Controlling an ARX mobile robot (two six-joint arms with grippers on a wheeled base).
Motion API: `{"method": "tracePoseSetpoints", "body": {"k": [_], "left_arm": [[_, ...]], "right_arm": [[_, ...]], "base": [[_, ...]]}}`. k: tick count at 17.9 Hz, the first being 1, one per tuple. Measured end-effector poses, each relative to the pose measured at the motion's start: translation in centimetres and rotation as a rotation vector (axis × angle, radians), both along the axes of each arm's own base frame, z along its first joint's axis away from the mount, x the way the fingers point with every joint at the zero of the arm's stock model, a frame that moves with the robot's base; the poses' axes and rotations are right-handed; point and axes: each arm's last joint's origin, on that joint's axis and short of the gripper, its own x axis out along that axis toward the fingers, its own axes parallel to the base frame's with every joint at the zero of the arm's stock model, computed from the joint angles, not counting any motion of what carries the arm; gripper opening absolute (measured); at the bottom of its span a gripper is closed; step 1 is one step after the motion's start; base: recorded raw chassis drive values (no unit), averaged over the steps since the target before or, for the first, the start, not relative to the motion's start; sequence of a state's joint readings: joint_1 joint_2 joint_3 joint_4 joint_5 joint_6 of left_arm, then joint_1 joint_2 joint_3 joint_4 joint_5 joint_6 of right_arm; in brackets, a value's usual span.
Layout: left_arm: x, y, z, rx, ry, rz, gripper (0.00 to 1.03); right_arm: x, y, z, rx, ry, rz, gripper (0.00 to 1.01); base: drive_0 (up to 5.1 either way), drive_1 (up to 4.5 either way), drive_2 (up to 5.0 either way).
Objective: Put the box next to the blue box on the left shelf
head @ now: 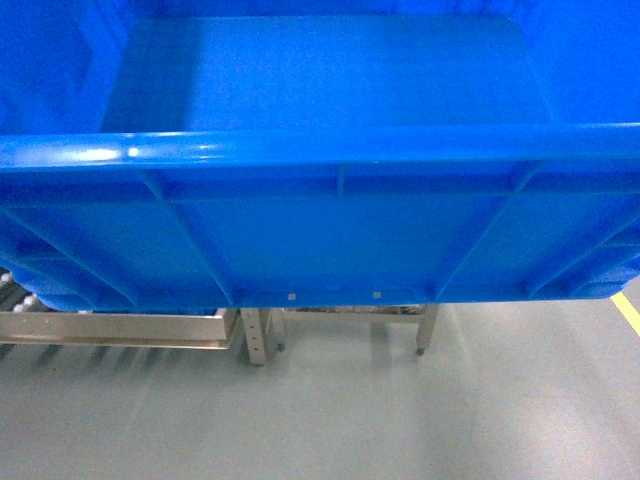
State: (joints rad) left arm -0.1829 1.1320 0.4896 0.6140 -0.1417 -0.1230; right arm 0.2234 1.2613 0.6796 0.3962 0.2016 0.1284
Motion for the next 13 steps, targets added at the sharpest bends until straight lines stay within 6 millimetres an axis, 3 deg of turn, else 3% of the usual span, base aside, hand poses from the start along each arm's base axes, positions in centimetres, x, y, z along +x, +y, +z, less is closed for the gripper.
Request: {"method": "tracePoseSetpoints", "body": {"k": [13], "left_arm": [[0.0, 0.01, 0.03, 0.001, -0.003, 0.001, 0.08]], "right_arm": [[-0.03, 0.11, 0.0, 0.0, -0.001, 0.001, 0.08]], "base": [[-4.7, 2.65, 2.7]]}}
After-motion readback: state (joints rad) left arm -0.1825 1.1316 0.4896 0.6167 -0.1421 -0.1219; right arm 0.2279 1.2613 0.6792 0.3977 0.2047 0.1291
